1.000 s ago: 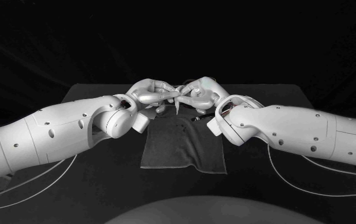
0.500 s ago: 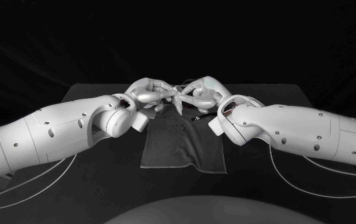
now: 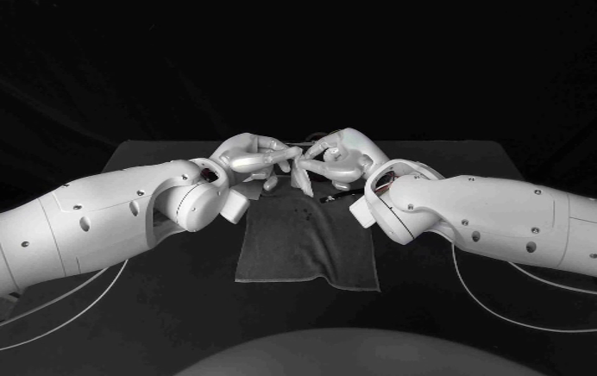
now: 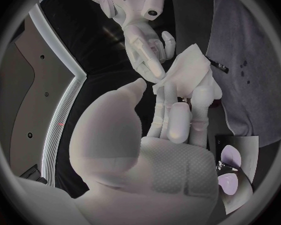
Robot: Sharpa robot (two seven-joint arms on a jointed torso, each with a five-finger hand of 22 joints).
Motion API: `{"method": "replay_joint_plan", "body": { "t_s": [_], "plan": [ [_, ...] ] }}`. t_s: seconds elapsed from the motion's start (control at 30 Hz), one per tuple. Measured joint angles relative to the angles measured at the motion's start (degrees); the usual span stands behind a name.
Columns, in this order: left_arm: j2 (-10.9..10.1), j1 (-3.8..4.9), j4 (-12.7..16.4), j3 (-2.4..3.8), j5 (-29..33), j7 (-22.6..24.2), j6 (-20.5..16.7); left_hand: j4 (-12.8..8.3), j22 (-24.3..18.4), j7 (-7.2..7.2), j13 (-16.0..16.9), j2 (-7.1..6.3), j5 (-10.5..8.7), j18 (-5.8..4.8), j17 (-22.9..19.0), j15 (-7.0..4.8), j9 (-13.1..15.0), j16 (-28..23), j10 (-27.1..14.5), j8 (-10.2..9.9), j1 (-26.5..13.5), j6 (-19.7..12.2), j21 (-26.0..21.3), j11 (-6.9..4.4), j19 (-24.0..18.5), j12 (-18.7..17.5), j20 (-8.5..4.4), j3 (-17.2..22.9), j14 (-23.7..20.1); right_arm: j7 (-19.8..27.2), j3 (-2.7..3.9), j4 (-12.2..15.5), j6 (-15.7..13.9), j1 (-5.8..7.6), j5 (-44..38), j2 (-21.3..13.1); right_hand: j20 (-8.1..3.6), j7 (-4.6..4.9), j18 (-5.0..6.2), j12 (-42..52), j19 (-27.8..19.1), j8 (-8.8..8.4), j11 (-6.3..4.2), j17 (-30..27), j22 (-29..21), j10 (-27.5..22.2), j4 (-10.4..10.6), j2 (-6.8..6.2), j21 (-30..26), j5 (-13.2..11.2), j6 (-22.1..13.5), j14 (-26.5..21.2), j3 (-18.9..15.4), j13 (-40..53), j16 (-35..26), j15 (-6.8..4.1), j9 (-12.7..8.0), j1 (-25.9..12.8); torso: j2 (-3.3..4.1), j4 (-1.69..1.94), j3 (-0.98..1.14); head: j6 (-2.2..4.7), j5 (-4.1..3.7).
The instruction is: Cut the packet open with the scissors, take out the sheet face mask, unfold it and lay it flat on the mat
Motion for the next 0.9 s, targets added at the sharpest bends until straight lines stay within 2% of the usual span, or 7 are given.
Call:
{"method": "replay_joint_plan", "body": {
  "t_s": [0.53, 0.6, 0.7, 0.9],
  "plan": [
    [-0.3, 0.00, -0.2, 0.00, -0.3, -2.7, 1.6, 2.2, -0.5, 0.31, 0.7, 0.26, 0.00, 0.00, -0.7, 0.60, 0.0, 0.0, -1.8, 0.0, 0.3, -0.7, -0.6, 0.40, -0.4, 2.0, 0.37, -4.1, -0.6, 0.6, 0.00, 0.6, -0.3, -0.07, 0.3, -0.7, -0.02, -0.10, -0.05, 0.2, 0.0, 0.63, -0.39, 0.0, 0.0, 0.4, -0.4, -0.37, 0.4, -0.2, -0.1, -0.2, 0.7, 0.0, 0.2, -0.21, 0.0, -0.5, 0.01, 0.02, 0.02, 0.09, 0.10],
    [-0.4, 0.00, -0.4, 0.00, -0.5, -3.2, 1.6, 2.4, -0.7, 0.31, 0.7, 0.26, 0.00, 0.00, -0.9, 0.60, 0.0, 0.0, -1.8, 0.0, 0.3, -0.7, -0.9, 0.40, -0.6, 2.2, 0.58, -4.6, -0.6, 0.8, 0.01, 0.8, -0.3, -0.11, 0.4, -1.0, -0.18, -0.10, -0.34, 0.2, 0.2, 0.63, -0.39, 0.0, 0.0, 0.4, -0.4, -0.37, 0.4, -0.2, -0.1, -0.2, 0.7, 0.0, 0.2, -0.21, 0.0, -0.5, 0.01, 0.01, 0.03, 0.09, 0.10],
    [-0.6, 0.00, -0.8, 0.00, -0.7, -3.7, 1.5, 2.7, -0.8, 0.31, 0.8, -0.07, 0.00, 0.00, -1.1, 0.82, 0.0, 0.0, -2.2, 0.0, 0.6, -0.7, -0.9, 0.40, -0.6, 2.6, 0.58, -5.2, -0.8, 1.1, 0.01, 1.2, -0.5, -0.16, 0.6, -1.3, -0.20, -0.10, -0.35, 0.2, 0.2, 0.64, -0.39, 0.0, 0.0, 0.4, -0.4, -0.36, 0.4, 0.0, -0.1, -0.2, 0.7, 0.0, 0.5, -0.20, 0.0, -0.5, 0.01, 0.01, 0.05, 0.01, 0.13],
    [-1.0, 0.00, -1.1, -0.02, -1.1, -4.4, 1.2, 3.3, -0.9, 0.31, 0.9, 0.30, 0.00, 0.00, -1.3, 0.90, 0.4, 0.0, -2.8, 1.2, 2.4, -0.7, -1.1, 0.29, -0.6, 3.4, 0.58, -6.7, -0.9, 1.5, 0.02, 1.8, -0.8, -0.28, 1.2, -1.9, -0.20, -0.10, -0.36, 0.2, 0.2, 0.64, -0.40, 0.0, 0.0, 0.4, -0.4, -0.36, 0.4, 0.0, -0.1, -0.1, 0.7, 0.0, 0.5, -0.34, 0.0, -0.5, 0.01, -0.04, 0.04, -0.01, 0.12]
  ]
}}
